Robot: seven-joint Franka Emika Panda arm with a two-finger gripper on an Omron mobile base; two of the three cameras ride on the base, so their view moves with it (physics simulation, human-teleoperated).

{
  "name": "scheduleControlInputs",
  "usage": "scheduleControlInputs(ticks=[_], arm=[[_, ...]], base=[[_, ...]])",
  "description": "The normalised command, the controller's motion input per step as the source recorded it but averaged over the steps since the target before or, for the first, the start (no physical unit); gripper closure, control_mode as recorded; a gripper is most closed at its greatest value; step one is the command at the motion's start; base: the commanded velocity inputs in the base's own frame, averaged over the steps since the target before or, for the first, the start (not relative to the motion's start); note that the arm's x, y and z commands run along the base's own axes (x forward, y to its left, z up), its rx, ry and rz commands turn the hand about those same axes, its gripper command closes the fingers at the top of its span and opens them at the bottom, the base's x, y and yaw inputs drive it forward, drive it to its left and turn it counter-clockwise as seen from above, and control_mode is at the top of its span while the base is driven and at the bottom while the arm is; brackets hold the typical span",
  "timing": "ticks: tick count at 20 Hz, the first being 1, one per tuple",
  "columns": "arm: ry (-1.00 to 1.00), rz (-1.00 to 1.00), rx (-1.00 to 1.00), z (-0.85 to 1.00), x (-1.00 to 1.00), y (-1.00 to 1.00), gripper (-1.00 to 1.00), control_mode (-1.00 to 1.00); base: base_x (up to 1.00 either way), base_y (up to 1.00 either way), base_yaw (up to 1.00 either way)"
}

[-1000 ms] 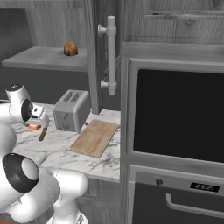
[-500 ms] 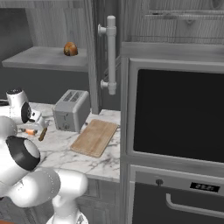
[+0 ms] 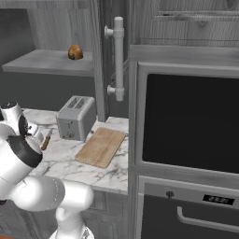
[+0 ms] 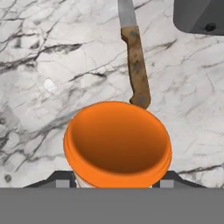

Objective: Pick the bread, place it on the cutting board, pick the jam, place it on the counter, and close the cabinet.

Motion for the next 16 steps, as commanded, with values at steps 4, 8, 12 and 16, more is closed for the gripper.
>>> scheduleControlInputs(ticks=[4, 8, 12, 16], arm=[[-0.06, 0.01, 0.0, -0.2, 0.0, 0.16, 1.0, -1.0], [-0.04, 0.0, 0.0, -0.18, 0.04, 0.13, 1.0, -1.0], [-0.04, 0.0, 0.0, -0.19, 0.14, 0.12, 1.0, -1.0], [-0.05, 0.0, 0.0, -0.19, 0.14, 0.11, 1.0, -1.0]], base=[[0.0, 0.0, 0.0], [0.0, 0.0, 0.0], [0.0, 0.0, 0.0], [0.0, 0.0, 0.0]])
